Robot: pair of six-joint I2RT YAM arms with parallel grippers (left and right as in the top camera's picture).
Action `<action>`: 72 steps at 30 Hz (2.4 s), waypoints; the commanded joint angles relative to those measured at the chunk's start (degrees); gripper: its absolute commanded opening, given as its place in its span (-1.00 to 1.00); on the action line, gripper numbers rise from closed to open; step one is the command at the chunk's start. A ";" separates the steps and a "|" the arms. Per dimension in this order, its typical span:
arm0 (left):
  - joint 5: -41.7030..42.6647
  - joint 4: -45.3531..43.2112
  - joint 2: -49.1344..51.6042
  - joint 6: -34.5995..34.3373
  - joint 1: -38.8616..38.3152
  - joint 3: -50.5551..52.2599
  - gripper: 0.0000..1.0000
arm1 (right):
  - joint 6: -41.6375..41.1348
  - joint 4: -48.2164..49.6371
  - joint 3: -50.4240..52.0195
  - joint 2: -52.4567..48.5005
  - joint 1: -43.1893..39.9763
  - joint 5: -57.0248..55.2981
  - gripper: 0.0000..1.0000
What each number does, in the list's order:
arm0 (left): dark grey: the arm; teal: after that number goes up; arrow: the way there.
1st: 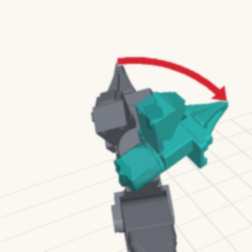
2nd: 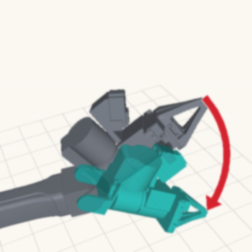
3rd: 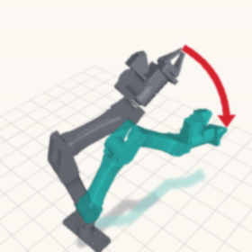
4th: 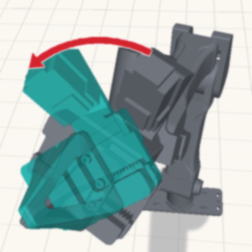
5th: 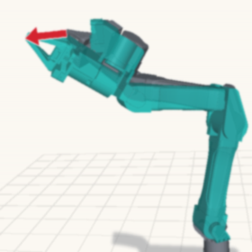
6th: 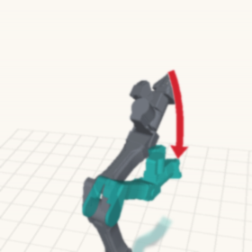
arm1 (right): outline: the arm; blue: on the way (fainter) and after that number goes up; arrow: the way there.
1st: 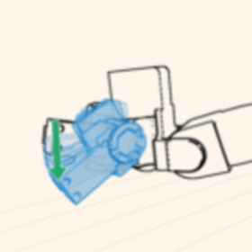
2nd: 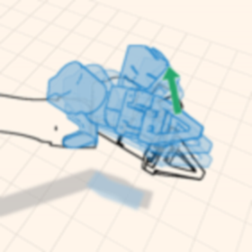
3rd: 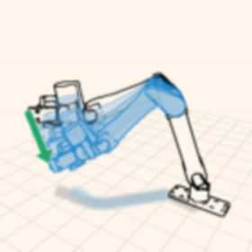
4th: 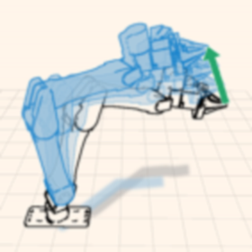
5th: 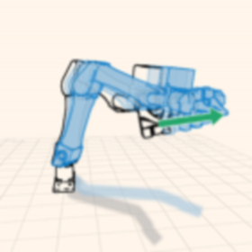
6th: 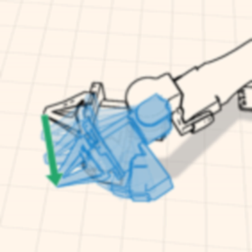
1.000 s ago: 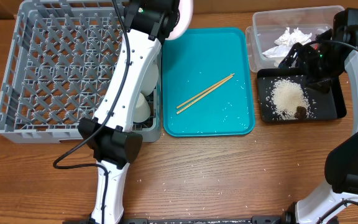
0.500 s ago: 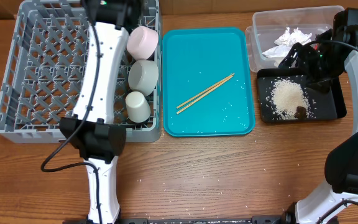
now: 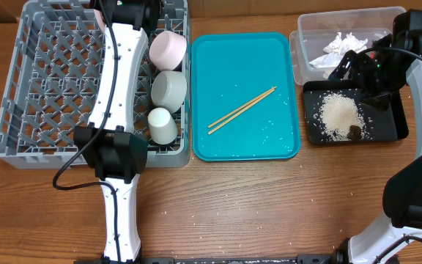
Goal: Sort waste into correct bins and load items into the dishwasher
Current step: 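Carry the pink plate into the rack and stand it upright, then move the left gripper to the wooden chopsticks on the tray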
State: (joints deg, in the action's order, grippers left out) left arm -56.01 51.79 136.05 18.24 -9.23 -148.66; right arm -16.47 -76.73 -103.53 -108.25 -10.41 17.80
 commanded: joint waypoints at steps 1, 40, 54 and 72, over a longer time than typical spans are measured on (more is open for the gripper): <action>-2.47 -0.79 2.32 -0.24 0.33 -0.59 -0.92 | 0.02 0.13 -1.33 1.84 -0.11 0.22 1.00; 45.77 14.78 -9.29 -14.38 -0.96 -4.17 1.00 | 0.00 0.13 -1.33 1.84 -0.11 0.22 1.00; 74.62 27.30 -9.18 -3.02 -9.53 -2.51 1.00 | 0.00 0.13 -1.33 1.84 -0.11 0.22 1.00; 67.17 28.65 6.01 4.57 -18.18 -2.49 0.92 | 0.00 0.13 -1.33 1.84 -0.11 0.22 1.00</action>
State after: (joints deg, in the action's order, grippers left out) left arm 11.57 79.90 139.55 19.59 -27.40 -151.20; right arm -16.45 -76.73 -103.53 -108.25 -10.41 17.80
